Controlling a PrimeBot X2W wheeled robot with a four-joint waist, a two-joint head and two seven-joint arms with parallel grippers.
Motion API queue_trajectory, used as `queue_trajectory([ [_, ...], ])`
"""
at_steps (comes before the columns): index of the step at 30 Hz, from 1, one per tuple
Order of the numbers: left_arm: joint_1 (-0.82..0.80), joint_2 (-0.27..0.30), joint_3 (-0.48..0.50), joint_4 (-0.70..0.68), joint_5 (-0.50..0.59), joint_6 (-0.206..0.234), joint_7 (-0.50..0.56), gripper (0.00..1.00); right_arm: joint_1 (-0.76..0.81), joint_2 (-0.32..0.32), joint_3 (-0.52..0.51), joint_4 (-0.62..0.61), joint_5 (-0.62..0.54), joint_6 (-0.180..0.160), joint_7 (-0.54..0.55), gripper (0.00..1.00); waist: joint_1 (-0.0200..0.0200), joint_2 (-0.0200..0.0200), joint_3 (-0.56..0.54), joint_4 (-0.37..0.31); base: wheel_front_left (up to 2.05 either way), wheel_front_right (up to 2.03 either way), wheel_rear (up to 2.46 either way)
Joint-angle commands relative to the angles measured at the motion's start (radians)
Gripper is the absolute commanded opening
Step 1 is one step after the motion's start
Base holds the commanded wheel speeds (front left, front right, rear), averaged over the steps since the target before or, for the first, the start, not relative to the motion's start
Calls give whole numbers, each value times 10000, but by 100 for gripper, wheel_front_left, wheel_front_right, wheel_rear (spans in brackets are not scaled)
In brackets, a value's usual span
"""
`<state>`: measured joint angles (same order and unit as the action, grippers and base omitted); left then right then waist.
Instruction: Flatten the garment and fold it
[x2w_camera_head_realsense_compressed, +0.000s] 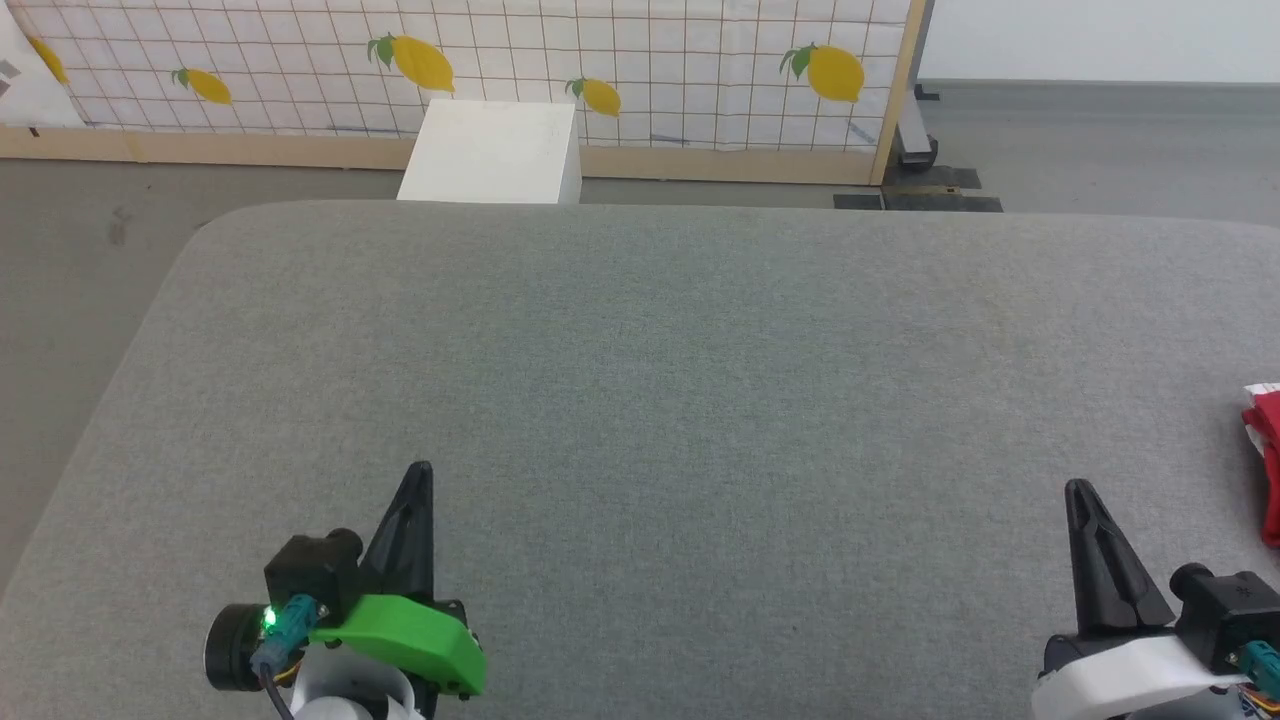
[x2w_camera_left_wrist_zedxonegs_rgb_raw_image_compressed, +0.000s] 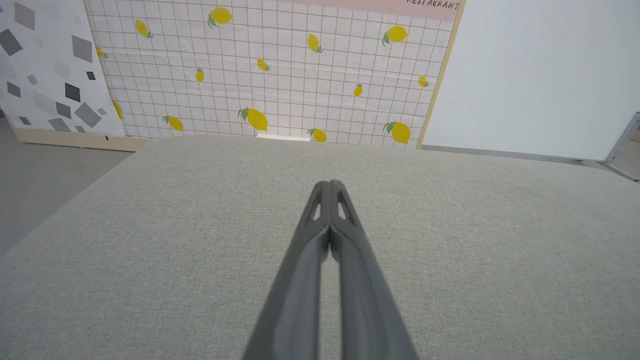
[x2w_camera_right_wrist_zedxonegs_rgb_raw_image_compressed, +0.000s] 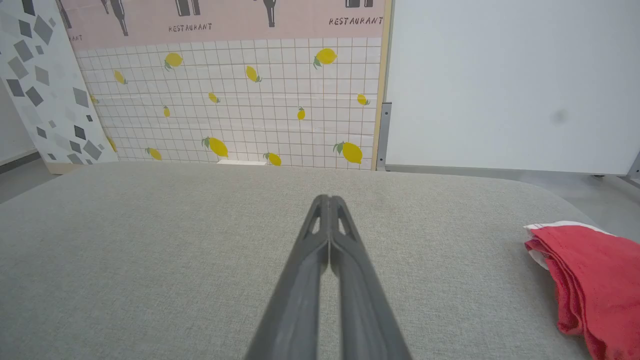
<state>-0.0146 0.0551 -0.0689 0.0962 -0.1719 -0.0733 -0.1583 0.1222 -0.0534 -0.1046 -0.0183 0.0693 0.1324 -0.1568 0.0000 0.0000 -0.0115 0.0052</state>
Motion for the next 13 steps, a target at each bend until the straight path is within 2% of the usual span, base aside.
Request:
queue_trajectory([
  [1, 61, -20, 60, -66, 122, 74, 88, 0, -241, 13, 59, 29, -62, -7, 81, 0, 0, 0, 2, -1, 0, 0, 0],
  [13, 75, -25, 162, -211, 380, 181, 330, 0, -400, 16, 219, 54, -164, -9, 321, 0, 0, 0, 21, -9, 0, 0, 0],
])
